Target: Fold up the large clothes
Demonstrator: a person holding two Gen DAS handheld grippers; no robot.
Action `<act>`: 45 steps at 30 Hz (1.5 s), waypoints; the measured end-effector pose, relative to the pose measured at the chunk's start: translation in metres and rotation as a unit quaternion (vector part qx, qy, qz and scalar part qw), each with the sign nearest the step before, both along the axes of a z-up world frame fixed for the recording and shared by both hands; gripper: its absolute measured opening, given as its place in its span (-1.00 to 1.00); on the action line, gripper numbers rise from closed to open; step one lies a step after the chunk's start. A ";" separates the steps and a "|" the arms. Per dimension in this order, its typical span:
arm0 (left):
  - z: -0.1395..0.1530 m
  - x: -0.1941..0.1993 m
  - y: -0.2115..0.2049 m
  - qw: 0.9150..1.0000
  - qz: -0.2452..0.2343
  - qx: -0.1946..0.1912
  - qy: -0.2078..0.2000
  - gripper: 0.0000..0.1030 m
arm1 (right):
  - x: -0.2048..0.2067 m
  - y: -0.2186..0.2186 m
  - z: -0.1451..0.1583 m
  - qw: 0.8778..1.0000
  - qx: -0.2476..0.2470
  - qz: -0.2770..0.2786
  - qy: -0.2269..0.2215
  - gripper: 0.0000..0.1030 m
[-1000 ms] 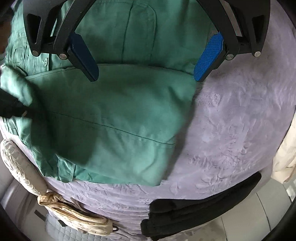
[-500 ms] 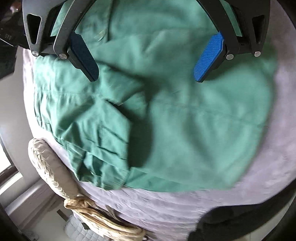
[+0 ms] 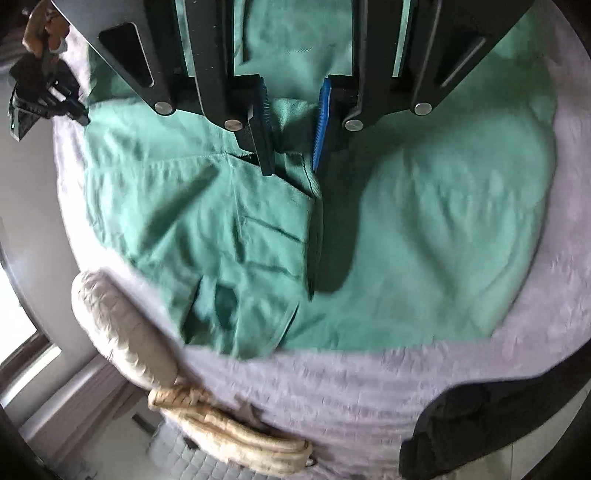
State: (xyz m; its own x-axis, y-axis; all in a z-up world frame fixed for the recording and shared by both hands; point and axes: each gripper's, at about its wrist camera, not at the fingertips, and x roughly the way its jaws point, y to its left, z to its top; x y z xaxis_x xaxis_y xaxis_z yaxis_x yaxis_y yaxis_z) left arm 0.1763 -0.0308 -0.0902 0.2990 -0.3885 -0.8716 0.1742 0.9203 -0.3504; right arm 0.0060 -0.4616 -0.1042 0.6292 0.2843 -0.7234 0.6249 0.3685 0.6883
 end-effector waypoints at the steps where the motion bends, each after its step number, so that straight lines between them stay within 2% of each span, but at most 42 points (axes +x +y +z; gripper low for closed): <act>1: -0.008 -0.003 0.002 1.000 0.000 0.009 0.008 -0.57 | -0.007 -0.008 -0.003 1.000 -0.001 0.003 0.008 -0.93; 3: -0.016 -0.008 0.006 1.000 0.005 0.005 0.011 -0.57 | -0.011 -0.006 -0.019 0.999 -0.002 0.003 0.035 -0.95; 5: -0.014 -0.008 0.009 1.000 0.009 0.001 0.010 -0.56 | -0.016 -0.008 -0.028 0.999 0.026 0.005 0.027 -0.95; 7: -0.007 -0.008 0.011 1.000 0.014 0.011 0.002 -0.56 | -0.021 -0.012 -0.023 0.999 0.033 0.016 0.022 -0.88; 8: -0.004 -0.009 0.012 1.000 0.014 0.022 -0.005 -0.56 | -0.020 -0.009 -0.015 0.999 0.031 0.039 0.022 -0.80; 10: 0.005 -0.012 0.016 0.999 0.014 0.047 -0.017 -0.56 | -0.020 -0.005 0.003 0.997 0.016 0.073 0.005 -0.78; 11: 0.007 -0.013 0.019 0.998 0.014 0.052 -0.018 -0.56 | -0.014 -0.002 0.019 0.995 -0.007 0.097 -0.015 -0.56; 12: 0.008 -0.013 0.020 0.998 0.015 0.055 -0.017 -0.56 | -0.010 0.000 0.028 0.994 -0.018 0.105 -0.023 -0.05; 13: 0.009 -0.013 0.023 0.998 0.015 0.056 -0.014 -0.56 | -0.004 -0.001 0.037 0.993 -0.034 0.112 -0.032 0.21; 14: 0.011 -0.014 0.024 0.998 0.012 0.057 -0.013 -0.56 | 0.005 -0.006 0.046 0.992 -0.049 0.112 -0.044 0.30; 18: 0.021 -0.017 0.024 0.998 0.011 0.059 -0.027 -0.56 | 0.047 -0.033 0.049 0.991 -0.069 0.099 -0.054 0.30; 22: 0.025 -0.014 0.017 0.998 0.013 0.050 -0.033 -0.56 | 0.103 -0.058 0.025 0.991 -0.082 0.104 -0.010 0.23; 23: 0.023 -0.013 0.013 0.998 0.011 0.052 -0.032 -0.56 | 0.111 -0.059 0.020 0.991 -0.075 0.109 -0.009 -0.08; 24: 0.020 -0.012 0.010 0.998 0.011 0.054 -0.031 -0.56 | 0.120 -0.059 0.015 0.991 -0.066 0.118 -0.009 -0.73; 25: 0.016 -0.011 0.007 0.998 0.010 0.056 -0.028 -0.56 | 0.128 -0.057 0.010 0.989 -0.065 0.131 -0.004 -0.88; 27: 0.004 -0.009 -0.001 0.997 0.003 0.069 -0.026 -0.56 | 0.137 -0.049 0.007 0.982 -0.112 0.149 0.027 -0.88; 29: -0.008 -0.006 -0.005 0.996 0.002 0.091 -0.025 -0.56 | 0.139 -0.050 -0.001 0.978 -0.134 0.155 0.044 -0.90; 33: -0.012 -0.004 0.000 0.996 0.003 0.084 -0.024 -0.56 | 0.125 -0.057 -0.002 0.982 -0.126 0.133 0.040 -0.92; 36: -0.009 -0.005 0.006 0.993 0.006 0.115 -0.025 -0.56 | 0.105 -0.057 0.014 0.980 -0.151 0.120 0.053 -0.92; 38: -0.006 -0.006 0.014 0.993 0.007 0.118 -0.022 -0.56 | 0.087 -0.054 0.025 0.978 -0.162 0.119 0.054 -0.91; 45: 0.008 -0.030 0.037 0.993 0.005 0.121 -0.017 -0.56 | 0.029 -0.023 0.043 0.974 -0.157 0.158 0.049 -0.91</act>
State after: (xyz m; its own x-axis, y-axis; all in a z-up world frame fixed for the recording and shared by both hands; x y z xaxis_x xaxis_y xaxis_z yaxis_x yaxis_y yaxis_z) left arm 0.1463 0.0059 -0.0824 0.3321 -0.1666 -0.9284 0.1728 0.9784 -0.1137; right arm 0.0346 -0.4847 -0.0608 0.4703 0.2085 -0.8575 0.5028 0.7353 0.4545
